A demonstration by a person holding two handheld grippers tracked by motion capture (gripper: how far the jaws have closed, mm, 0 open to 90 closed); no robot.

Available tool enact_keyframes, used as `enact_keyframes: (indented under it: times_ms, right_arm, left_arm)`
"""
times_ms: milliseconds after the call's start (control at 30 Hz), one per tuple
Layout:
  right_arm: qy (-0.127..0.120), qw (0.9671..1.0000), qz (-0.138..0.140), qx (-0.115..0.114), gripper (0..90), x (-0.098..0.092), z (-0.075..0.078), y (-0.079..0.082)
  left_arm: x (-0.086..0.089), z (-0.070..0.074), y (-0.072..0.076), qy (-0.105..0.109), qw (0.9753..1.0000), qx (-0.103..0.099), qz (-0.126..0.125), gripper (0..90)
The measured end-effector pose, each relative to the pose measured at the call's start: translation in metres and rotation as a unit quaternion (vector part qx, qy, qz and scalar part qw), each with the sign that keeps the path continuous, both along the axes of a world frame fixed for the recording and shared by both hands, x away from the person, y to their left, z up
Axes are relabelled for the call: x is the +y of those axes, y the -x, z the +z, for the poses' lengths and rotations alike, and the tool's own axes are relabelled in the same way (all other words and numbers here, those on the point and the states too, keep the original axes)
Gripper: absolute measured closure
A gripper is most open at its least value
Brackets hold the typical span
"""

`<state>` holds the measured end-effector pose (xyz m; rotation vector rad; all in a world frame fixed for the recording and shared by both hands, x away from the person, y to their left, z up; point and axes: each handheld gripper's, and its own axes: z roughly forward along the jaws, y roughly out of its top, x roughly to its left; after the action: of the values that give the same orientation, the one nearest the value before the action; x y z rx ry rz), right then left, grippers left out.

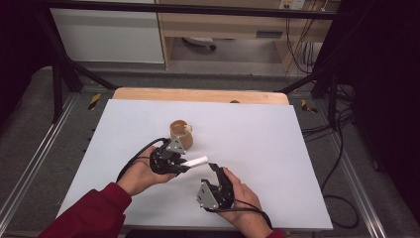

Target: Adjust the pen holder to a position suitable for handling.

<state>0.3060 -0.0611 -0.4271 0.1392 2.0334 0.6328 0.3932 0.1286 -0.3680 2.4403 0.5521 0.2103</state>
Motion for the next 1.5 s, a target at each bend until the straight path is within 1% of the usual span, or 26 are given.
enact_keyframes:
  times_ms: [133,267,300,333,433,500,533,600,733,767,800,867,933,1067,1133,1333,1400,1433,1500]
  right_arm:
    - [0.025,0.9994,0.007,-0.021,39.7,0.003,-0.001,0.002]
    - [0.033,0.9990,0.009,-0.028,42.3,0.004,-0.002,0.003]
    - [0.042,0.9986,0.011,-0.032,42.7,0.004,-0.002,0.003]
    - [0.046,0.9982,0.010,-0.038,43.6,0.004,-0.004,0.004]
    - [0.061,0.9964,0.013,-0.057,45.6,0.006,-0.004,0.007]
    - [0.071,0.9954,0.013,-0.064,46.7,0.008,-0.005,0.008]
    - [0.079,0.9947,0.015,-0.064,46.8,0.008,-0.005,0.008]
    - [0.086,0.9939,0.016,-0.066,47.0,0.009,-0.007,0.008]
    - [0.090,0.9934,0.016,-0.069,47.6,0.010,-0.008,0.008]
    - [0.095,0.9928,0.017,-0.070,47.7,0.010,-0.008,0.008]
    - [0.092,0.9931,0.017,-0.071,48.2,0.010,-0.009,0.008]
    - [0.100,0.9922,0.018,-0.072,49.5,0.010,-0.009,0.008]
    - [0.101,0.9920,0.017,-0.073,51.0,0.011,-0.010,0.009]
    - [0.113,0.9899,0.022,-0.083,53.0,0.011,-0.010,0.010]
    - [0.115,0.9895,0.024,-0.084,53.7,0.011,-0.010,0.010]
    - [0.121,0.9883,0.026,-0.089,55.7,0.011,-0.010,0.011]
    - [0.128,0.9869,0.030,-0.093,56.7,0.011,-0.010,0.010]
    - [0.124,0.9877,0.028,-0.091,57.3,0.012,-0.010,0.011]
    - [0.125,0.9875,0.028,-0.092,58.1,0.012,-0.010,0.011]
  left_arm:
    - [-0.005,0.002,0.003,0.004,0.9999,0.003,-0.009,71.4]
    - [-0.006,0.002,0.005,0.005,0.9997,0.008,-0.021,71.4]
    - [-0.006,0.002,0.005,0.006,0.9997,0.010,-0.021,71.4]
    - [-0.006,0.002,0.005,0.006,0.9997,0.011,-0.022,71.4]
    - [-0.005,0.003,0.005,0.014,0.9995,0.017,-0.020,71.4]
    - [-0.005,0.003,0.005,0.013,0.9996,0.016,-0.022,71.4]
    - [-0.006,0.003,0.006,0.013,0.9995,0.016,-0.023,71.4]
    - [-0.007,0.004,0.007,0.011,0.9995,0.016,-0.025,71.4]
    - [-0.011,0.003,0.009,0.010,0.9993,0.017,-0.032,71.4]
    - [-0.012,0.003,0.009,0.010,0.9993,0.017,-0.033,71.4]
    - [-0.012,0.003,0.010,0.010,0.9992,0.018,-0.034,71.4]
    - [-0.014,0.003,0.011,0.011,0.9991,0.018,-0.036,71.4]
    - [-0.015,0.003,0.011,0.010,0.9990,0.021,-0.037,71.4]
    - [-0.018,0.003,0.012,0.015,0.9989,0.022,-0.039,71.4]
    - [-0.020,0.003,0.012,0.016,0.9988,0.022,-0.041,71.4]
    - [-0.021,0.002,0.012,0.014,0.9987,0.025,-0.043,71.4]
    - [-0.022,0.002,0.012,0.014,0.9986,0.026,-0.043,71.4]
    - [-0.022,0.002,0.012,0.015,0.9986,0.026,-0.043,71.4]
    - [-0.022,0.001,0.012,0.018,0.9986,0.028,-0.041,71.4]
